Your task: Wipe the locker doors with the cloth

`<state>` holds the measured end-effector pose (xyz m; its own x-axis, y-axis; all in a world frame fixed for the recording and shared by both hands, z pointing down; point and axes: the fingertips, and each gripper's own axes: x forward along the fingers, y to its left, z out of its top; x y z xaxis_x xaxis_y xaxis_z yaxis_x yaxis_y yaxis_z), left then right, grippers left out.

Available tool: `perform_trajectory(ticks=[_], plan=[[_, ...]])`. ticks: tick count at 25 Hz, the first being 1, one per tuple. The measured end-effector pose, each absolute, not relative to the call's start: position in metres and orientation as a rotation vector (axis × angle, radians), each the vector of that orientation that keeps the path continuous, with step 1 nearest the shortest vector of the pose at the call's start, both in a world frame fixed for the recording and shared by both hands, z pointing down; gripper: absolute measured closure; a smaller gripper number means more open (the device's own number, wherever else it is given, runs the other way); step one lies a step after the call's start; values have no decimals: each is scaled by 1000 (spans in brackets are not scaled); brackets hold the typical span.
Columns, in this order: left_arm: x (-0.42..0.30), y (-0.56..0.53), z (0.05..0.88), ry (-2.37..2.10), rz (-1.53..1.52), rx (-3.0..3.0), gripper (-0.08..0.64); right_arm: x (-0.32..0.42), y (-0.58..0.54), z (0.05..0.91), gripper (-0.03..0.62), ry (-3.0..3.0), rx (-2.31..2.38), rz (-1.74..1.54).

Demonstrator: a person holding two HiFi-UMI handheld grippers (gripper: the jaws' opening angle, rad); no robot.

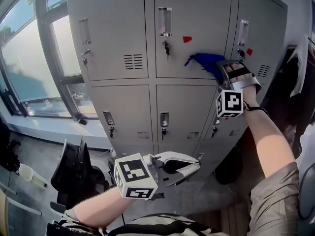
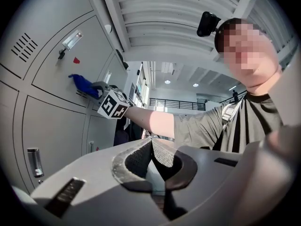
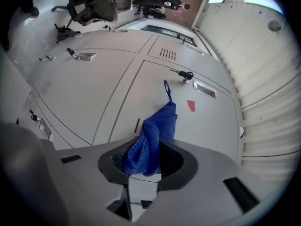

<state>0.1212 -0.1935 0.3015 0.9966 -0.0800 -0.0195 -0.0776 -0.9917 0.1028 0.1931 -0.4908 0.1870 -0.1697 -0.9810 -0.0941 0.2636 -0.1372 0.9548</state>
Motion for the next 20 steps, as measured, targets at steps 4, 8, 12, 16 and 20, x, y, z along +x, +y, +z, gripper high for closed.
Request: perform_trajectory(ticks=[4,8,12,16,20], plan=[[119,-192,308,-122,-26,3023,551,195,-492,220,506,-1082,984,-1497],[116,-190,315,-128,-23,3004,551,196,-492,240,506,-1110,982,-1470],[115,-190,320,-133,-24,2987,551,196,-492,252,506,-1123,978,-1456],[117,-191,323,-146,-19,2977,551,196,-491,258,506,-1137,974,-1460],[121,-194,324,-202,-17,2977,551,192,-482,253,506,-1172,999,-1488]])
